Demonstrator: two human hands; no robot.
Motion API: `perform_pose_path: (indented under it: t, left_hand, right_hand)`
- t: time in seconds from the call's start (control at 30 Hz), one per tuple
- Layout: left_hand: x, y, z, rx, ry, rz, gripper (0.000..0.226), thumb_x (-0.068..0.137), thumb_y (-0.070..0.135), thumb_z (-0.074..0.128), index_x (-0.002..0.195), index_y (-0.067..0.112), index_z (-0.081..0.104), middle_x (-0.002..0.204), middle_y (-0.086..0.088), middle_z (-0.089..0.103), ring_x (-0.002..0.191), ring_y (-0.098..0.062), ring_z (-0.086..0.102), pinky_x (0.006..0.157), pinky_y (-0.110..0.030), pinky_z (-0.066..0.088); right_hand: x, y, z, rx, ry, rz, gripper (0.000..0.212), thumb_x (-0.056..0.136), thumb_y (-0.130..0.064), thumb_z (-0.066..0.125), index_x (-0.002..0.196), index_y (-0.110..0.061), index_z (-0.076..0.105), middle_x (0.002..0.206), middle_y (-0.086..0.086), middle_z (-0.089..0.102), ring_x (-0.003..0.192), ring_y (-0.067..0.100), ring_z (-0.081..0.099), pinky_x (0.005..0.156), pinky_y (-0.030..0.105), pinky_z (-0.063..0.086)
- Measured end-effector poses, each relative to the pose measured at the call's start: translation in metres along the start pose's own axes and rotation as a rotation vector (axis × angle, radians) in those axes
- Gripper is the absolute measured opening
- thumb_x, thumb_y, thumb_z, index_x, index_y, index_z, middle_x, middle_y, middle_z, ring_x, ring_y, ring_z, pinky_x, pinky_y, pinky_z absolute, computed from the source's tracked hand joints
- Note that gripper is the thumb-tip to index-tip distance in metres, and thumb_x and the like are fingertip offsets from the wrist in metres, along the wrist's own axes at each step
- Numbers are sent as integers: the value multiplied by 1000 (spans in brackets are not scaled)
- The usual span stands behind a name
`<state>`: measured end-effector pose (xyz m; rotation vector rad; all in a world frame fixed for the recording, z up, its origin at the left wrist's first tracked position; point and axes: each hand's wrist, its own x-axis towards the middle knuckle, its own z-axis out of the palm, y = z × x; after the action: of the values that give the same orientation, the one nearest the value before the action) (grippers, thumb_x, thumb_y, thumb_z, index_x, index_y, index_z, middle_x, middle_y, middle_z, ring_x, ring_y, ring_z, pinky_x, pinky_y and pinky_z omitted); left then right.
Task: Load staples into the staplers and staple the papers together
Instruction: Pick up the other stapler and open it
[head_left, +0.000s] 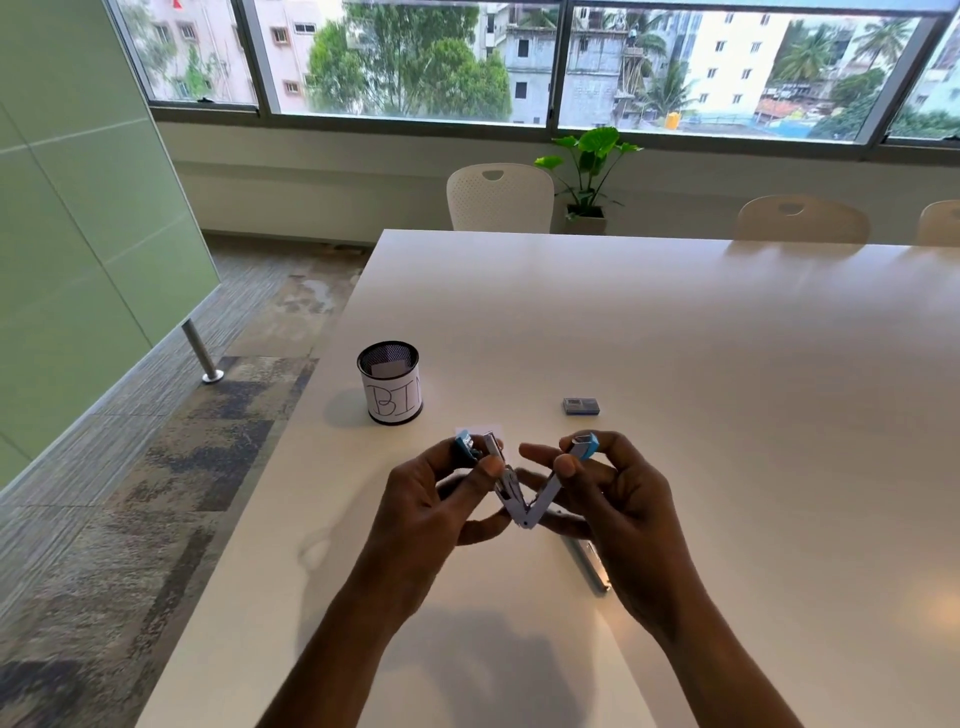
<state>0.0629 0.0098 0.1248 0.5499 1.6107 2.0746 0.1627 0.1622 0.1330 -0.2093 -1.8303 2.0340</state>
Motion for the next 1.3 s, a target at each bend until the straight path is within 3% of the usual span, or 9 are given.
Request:
perform_pose_path:
  t: [0.13, 0.33, 0.47, 0.67, 0.8, 0.9, 1.03, 1.13, 1.3]
  left_hand:
    - [-2, -7, 3, -126, 55, -7, 36, 69, 31, 79, 105, 27, 79, 106, -6, 77, 103, -22, 73, 72, -36, 62]
    - [2, -14, 1, -269, 77, -59, 30, 75, 21, 72, 105, 22, 79, 106, -7, 77, 105, -23, 73, 75, -37, 61]
    - [7, -16, -4, -394, 107, -81, 30, 79, 16, 67, 107, 17, 79, 108, -13, 76, 105, -27, 73, 74, -38, 62]
    - [13, -21, -9, -506, 122, -106, 31, 82, 12, 63, 110, 12, 77, 111, -17, 75, 106, -29, 72, 74, -39, 62]
    - [15, -25, -9, -498, 133, -124, 29, 82, 13, 63, 107, 12, 78, 108, -15, 76, 105, -28, 73, 73, -39, 62]
    - [16, -27, -11, -501, 130, -137, 28, 82, 13, 63, 104, 13, 79, 107, -12, 77, 101, -26, 74, 71, -38, 62]
    - [17, -27, -13, -465, 72, -156, 28, 83, 17, 63, 105, 17, 79, 109, -8, 77, 101, -24, 74, 71, -37, 62]
    - [16, -29, -10, -419, 35, -178, 29, 85, 21, 63, 110, 20, 78, 112, -10, 76, 103, -23, 73, 73, -37, 62]
    - [11, -34, -7, -399, -23, -185, 26, 89, 21, 60, 108, 20, 77, 112, -14, 75, 109, -26, 71, 76, -39, 61]
  right_hand:
    - [-5, 4, 5, -58, 75, -111, 21, 95, -22, 55, 112, -10, 53, 120, -2, 74, 108, 21, 72, 82, 38, 62]
    - [-13, 10, 10, -27, 234, -184, 21, 90, -21, 62, 108, -10, 59, 108, 6, 77, 104, 22, 74, 81, 32, 61]
    - [-20, 19, 6, 50, 306, -139, 24, 81, -22, 71, 101, -10, 66, 104, 11, 77, 100, 27, 74, 85, 35, 61]
    - [-32, 39, 7, -45, 334, -96, 16, 73, -19, 79, 88, -23, 73, 96, 5, 79, 91, 22, 76, 78, 23, 59]
    - [-33, 44, 5, -128, 302, -58, 13, 77, -22, 78, 88, -25, 73, 91, 3, 78, 84, 24, 77, 76, 32, 62]
    - [-26, 37, 0, -241, 257, -50, 9, 82, -30, 74, 89, -24, 74, 87, 1, 77, 78, 15, 74, 65, 25, 58]
    - [-5, 18, -5, -372, 130, -88, 8, 90, -26, 69, 97, -26, 73, 97, -6, 76, 90, 16, 73, 78, 34, 60]
    - [12, 4, 1, -561, 11, -174, 19, 93, -17, 68, 109, -27, 73, 106, -13, 74, 96, 8, 71, 78, 27, 60]
    - [29, -3, 13, -765, -88, -302, 30, 91, -9, 68, 118, -22, 72, 101, -10, 68, 89, 4, 68, 76, 21, 59]
